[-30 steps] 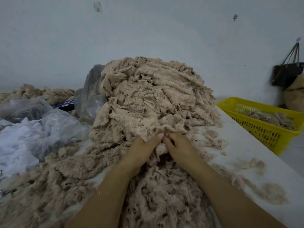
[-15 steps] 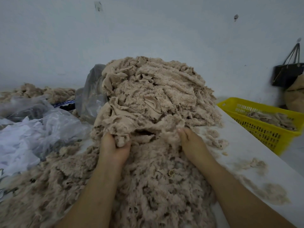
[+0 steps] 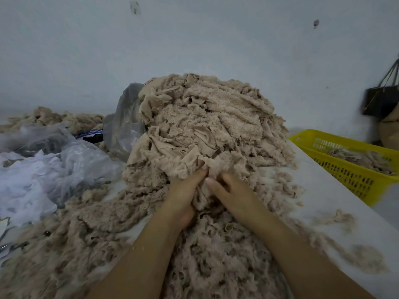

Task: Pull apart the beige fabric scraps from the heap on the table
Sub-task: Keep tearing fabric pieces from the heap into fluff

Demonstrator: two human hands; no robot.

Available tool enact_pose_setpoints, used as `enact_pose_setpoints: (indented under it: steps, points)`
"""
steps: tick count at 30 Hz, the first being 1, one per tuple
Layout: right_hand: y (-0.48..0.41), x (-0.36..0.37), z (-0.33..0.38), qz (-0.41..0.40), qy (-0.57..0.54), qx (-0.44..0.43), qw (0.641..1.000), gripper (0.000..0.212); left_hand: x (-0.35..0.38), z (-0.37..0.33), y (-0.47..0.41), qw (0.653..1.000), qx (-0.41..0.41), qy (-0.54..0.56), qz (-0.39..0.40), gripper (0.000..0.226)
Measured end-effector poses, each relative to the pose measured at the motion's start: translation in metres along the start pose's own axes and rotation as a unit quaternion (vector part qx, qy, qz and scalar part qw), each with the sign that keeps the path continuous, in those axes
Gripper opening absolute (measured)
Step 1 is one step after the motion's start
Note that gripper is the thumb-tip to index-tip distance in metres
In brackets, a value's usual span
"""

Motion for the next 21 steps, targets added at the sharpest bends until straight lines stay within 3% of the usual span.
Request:
enact_pose_setpoints:
  steps: [3,7,9,12,16,21]
  points:
    - [-0.002,0.007,-0.005,0.018,0.031,-0.006,0.999,0.038,-0.01,0.0,-0.003,0.998,0.004,-0.044,-0.046,0.023]
    - [-0.004,-0.02,-0.015,-0.058,-0.025,0.032,0.997,0.031,-0.012,0.0,-0.008,0.999,-0.002,-0.009,-0.035,0.034]
    - [-0.001,-0.031,-0.025,-0.082,-0.053,0.065,0.993,0.025,-0.015,-0.004,-0.01,0.999,0.002,0.031,-0.034,0.024]
    - [0.004,-0.038,-0.042,-0.102,-0.087,0.128,0.983,0.012,-0.02,-0.01,-0.013,0.995,0.012,0.088,-0.037,0.039]
    - [0.003,-0.038,-0.041,-0.117,-0.117,0.129,0.978,0.021,-0.014,-0.01,-0.013,0.988,0.013,0.151,0.0,0.067]
    - [0.006,-0.052,-0.049,-0.187,-0.185,0.161,0.951,0.02,-0.021,-0.016,-0.016,0.966,0.026,0.257,-0.015,0.038]
Point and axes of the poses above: each hand's wrist, its own y-axis away from the middle knuckle, its own x-axis out of the palm, z = x × y, the point moved 10 cm from there along -y, towards the middle knuckle, and after that the axes turned 1 degree about -y, right-handed, at the moved point
